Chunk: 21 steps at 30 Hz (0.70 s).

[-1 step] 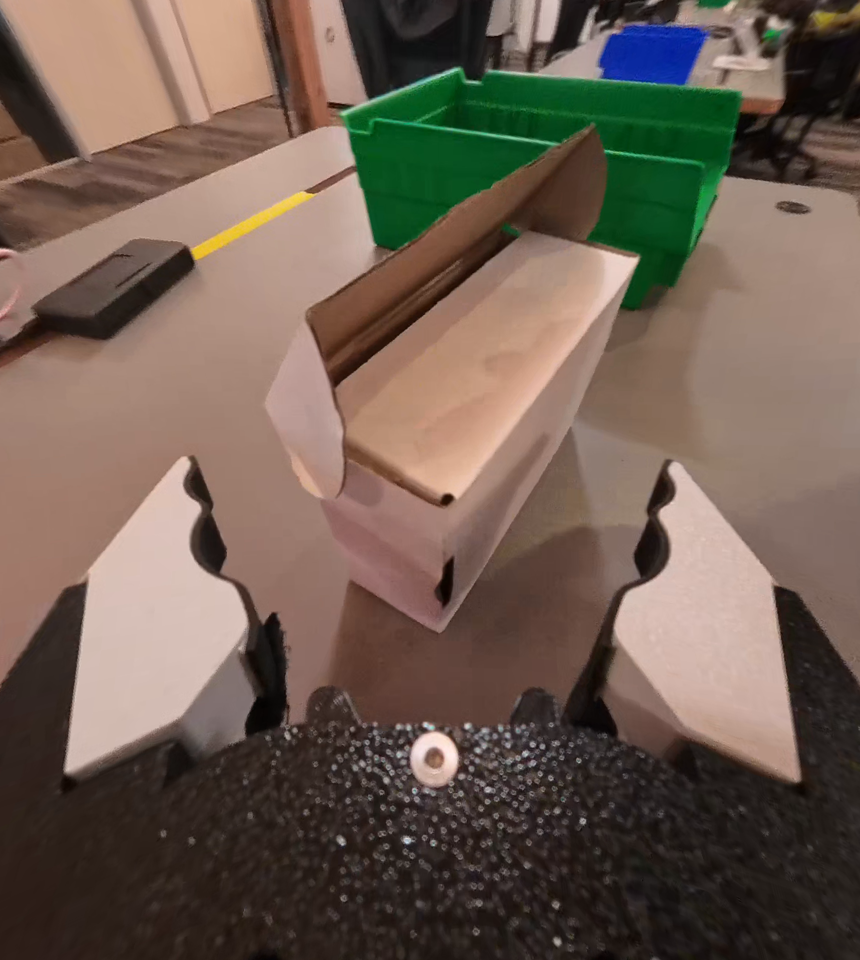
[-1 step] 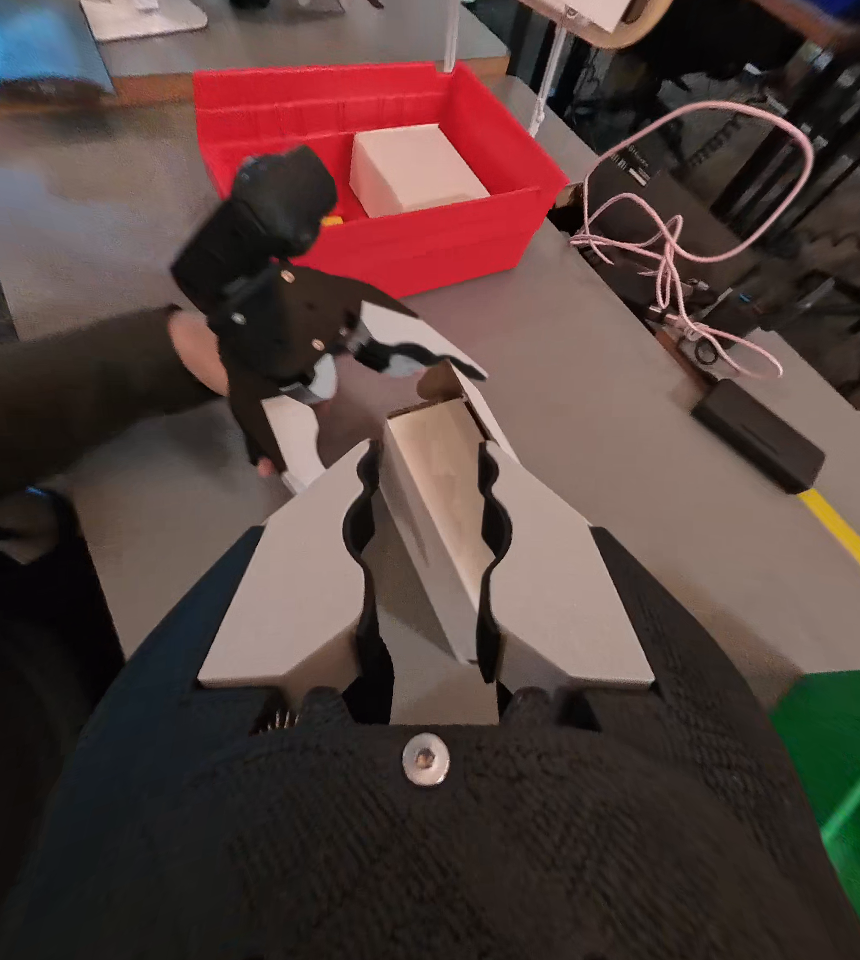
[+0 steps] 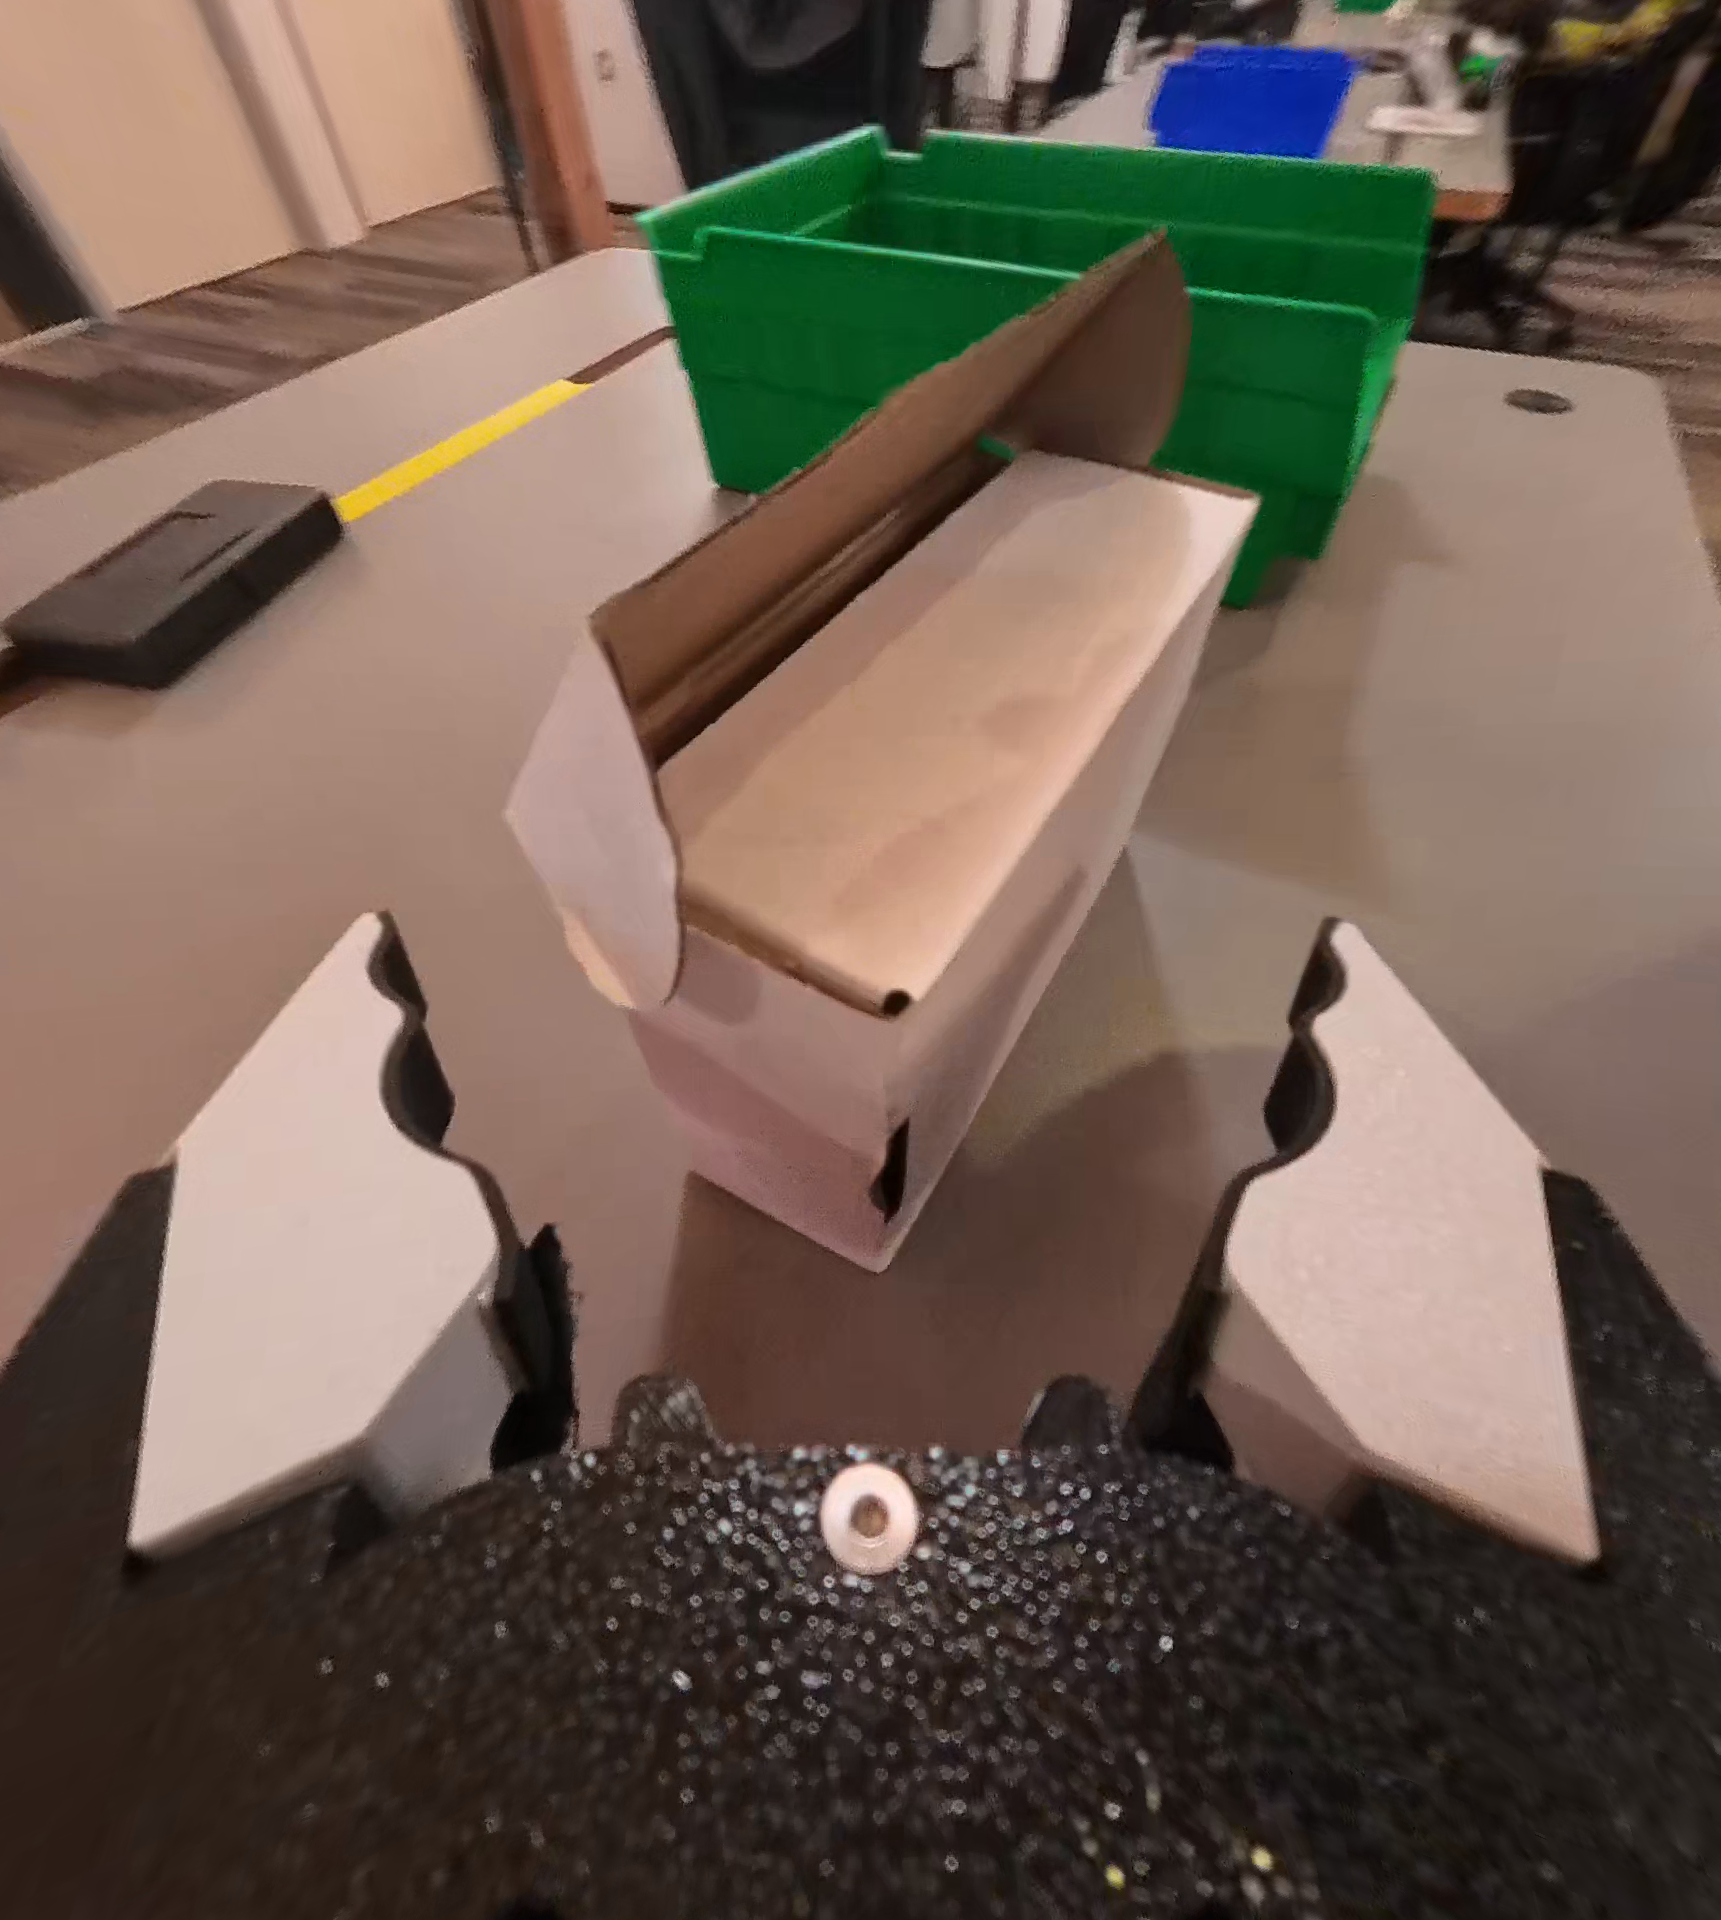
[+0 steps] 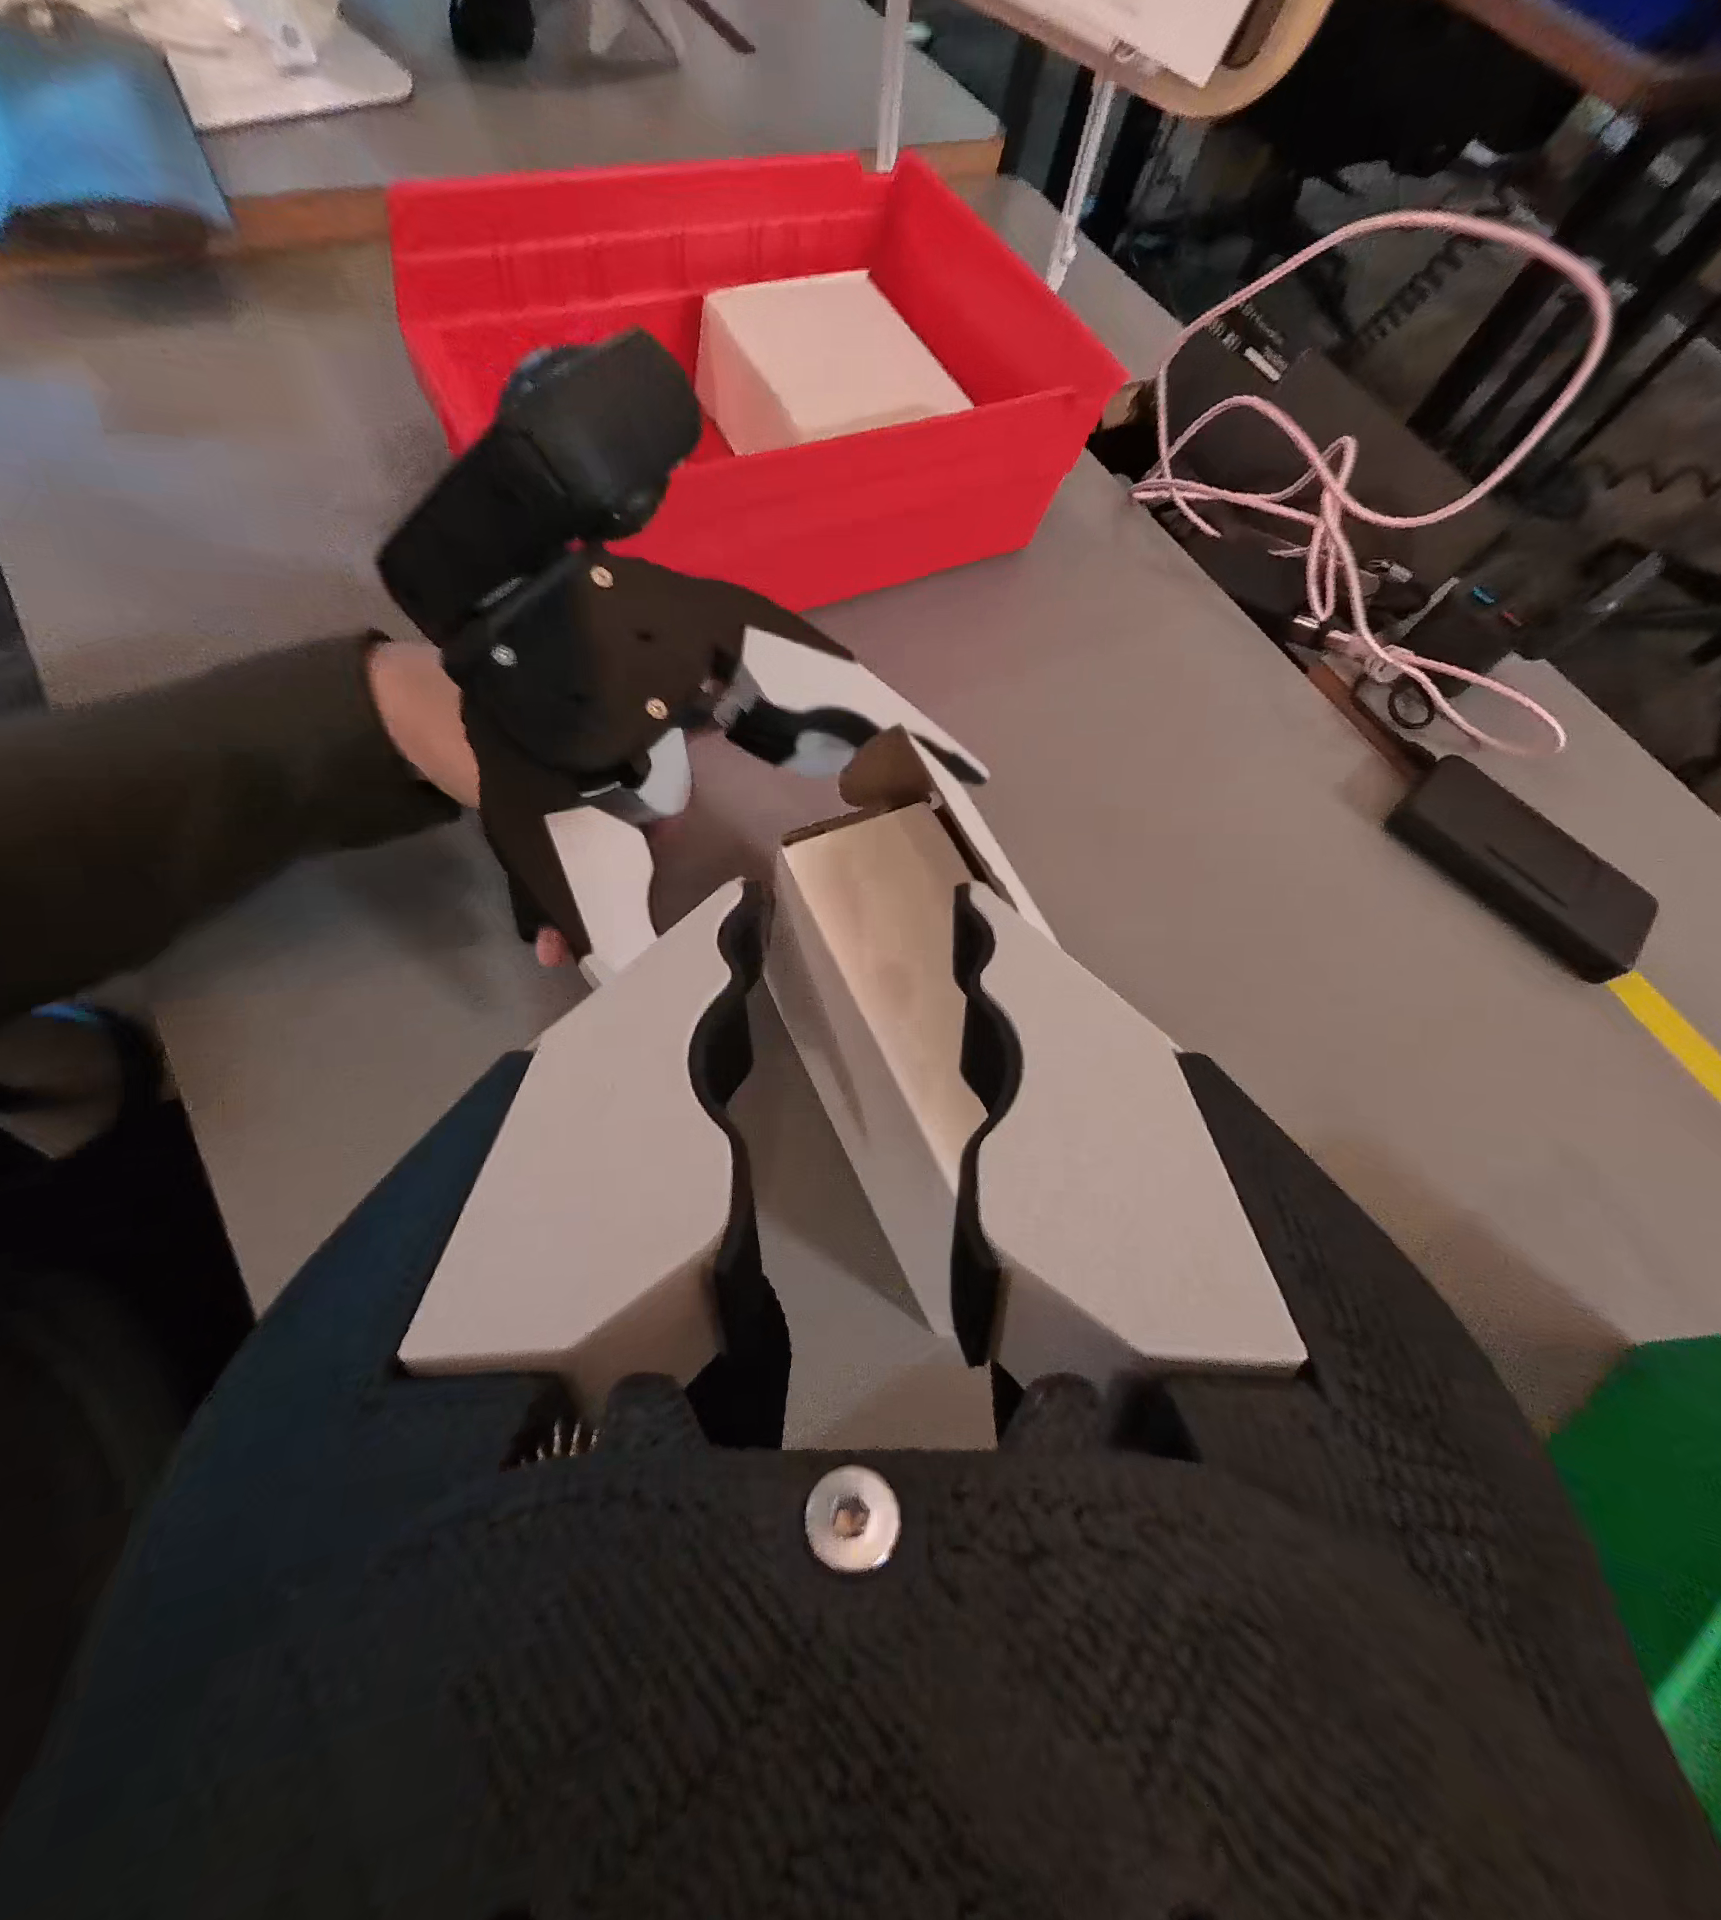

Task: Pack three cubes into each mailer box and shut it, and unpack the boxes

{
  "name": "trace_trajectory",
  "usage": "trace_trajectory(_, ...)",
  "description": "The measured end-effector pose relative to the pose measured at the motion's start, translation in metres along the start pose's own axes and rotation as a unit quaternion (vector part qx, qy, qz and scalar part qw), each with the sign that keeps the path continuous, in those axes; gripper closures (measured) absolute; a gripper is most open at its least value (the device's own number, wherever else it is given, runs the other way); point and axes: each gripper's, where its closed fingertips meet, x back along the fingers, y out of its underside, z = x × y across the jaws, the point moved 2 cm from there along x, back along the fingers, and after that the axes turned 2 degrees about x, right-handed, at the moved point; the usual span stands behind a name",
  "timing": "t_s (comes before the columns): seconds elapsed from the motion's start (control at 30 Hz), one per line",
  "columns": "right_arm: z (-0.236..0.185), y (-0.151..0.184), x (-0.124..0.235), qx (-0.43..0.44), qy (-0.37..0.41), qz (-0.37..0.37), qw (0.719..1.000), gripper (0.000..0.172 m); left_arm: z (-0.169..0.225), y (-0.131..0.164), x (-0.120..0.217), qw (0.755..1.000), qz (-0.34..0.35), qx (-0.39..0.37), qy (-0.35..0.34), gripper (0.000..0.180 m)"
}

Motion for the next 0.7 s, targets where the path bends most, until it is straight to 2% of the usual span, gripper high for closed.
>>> trace_trajectory(0.07,0.0,0.005,0.005,-0.002,0.019,0.025,1.0,0.137,0.004,0.0,-0.003,0.999,0.01,-0.014,0.039,0.03)
trace_trajectory(0.17,0.002,0.016,0.009,0.059,0.039,0.042,0.997,0.133,0.005,-0.002,-0.005,0.996,0.031,-0.022,0.077,0.056)
trace_trajectory(0.33,0.012,0.018,-0.012,0.2,0.086,-0.019,0.976,0.135,-0.001,0.001,-0.011,0.996,0.042,-0.013,0.078,0.09)
trace_trajectory(0.4,0.02,0.022,-0.025,0.256,0.106,-0.07,0.958,0.138,0.0,0.003,-0.012,0.996,0.045,-0.02,0.072,0.097)
trace_trajectory(0.53,0.034,0.032,-0.044,0.312,0.089,-0.163,0.932,0.149,0.002,0.003,-0.012,0.997,0.044,-0.009,0.063,0.1)
trace_trajectory(0.6,0.041,0.031,-0.047,0.318,0.079,-0.178,0.928,0.166,0.002,0.004,-0.012,0.997,0.042,-0.003,0.066,0.101)
trace_trajectory(0.7,0.051,0.027,-0.049,0.291,0.044,-0.185,0.938,0.166,0.001,0.003,-0.014,0.997,0.039,0.011,0.066,0.102)
